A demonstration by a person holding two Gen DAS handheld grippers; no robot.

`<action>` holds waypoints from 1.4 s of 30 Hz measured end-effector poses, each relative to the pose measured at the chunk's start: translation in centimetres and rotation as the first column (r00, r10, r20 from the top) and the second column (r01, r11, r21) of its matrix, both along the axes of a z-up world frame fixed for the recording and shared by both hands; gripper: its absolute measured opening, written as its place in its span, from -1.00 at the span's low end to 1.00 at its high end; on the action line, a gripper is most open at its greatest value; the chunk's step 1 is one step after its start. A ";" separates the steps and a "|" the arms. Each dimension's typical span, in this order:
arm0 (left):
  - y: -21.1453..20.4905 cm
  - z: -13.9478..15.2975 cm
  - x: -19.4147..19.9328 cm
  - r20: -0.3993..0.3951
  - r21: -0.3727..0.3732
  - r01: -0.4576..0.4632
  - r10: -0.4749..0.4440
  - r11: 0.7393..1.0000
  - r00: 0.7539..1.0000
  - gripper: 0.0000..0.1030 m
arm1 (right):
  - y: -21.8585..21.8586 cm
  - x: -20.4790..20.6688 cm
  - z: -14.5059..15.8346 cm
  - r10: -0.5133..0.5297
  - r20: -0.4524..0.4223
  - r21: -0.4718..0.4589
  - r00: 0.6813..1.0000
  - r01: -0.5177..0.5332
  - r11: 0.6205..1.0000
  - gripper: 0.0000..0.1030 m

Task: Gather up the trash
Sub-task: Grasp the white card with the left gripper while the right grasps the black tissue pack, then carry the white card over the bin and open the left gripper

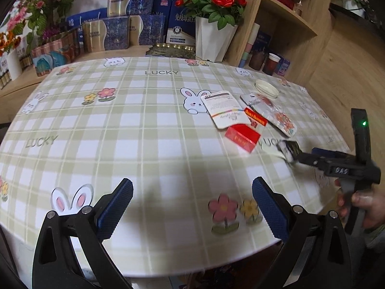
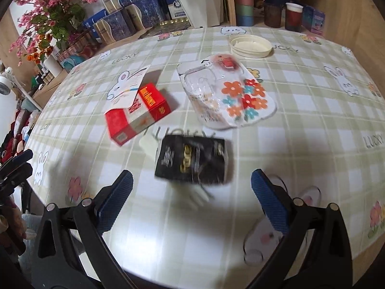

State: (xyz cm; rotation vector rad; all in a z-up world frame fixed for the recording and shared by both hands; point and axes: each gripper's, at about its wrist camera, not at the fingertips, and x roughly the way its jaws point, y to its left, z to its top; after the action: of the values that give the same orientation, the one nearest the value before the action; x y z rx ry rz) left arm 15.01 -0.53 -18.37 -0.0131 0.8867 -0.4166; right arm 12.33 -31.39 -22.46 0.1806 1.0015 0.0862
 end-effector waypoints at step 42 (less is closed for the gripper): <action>-12.9 -5.1 18.4 -0.289 0.032 -0.121 0.125 0.992 0.949 0.21 | -4.3 0.9 1.4 -0.048 0.069 0.103 0.996 0.041 0.994 0.27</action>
State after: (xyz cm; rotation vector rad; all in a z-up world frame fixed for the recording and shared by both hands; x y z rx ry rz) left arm 33.43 -13.44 -23.49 -0.1194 1.1731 -0.2948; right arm 13.21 -35.67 -21.05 0.2911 0.9215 0.1025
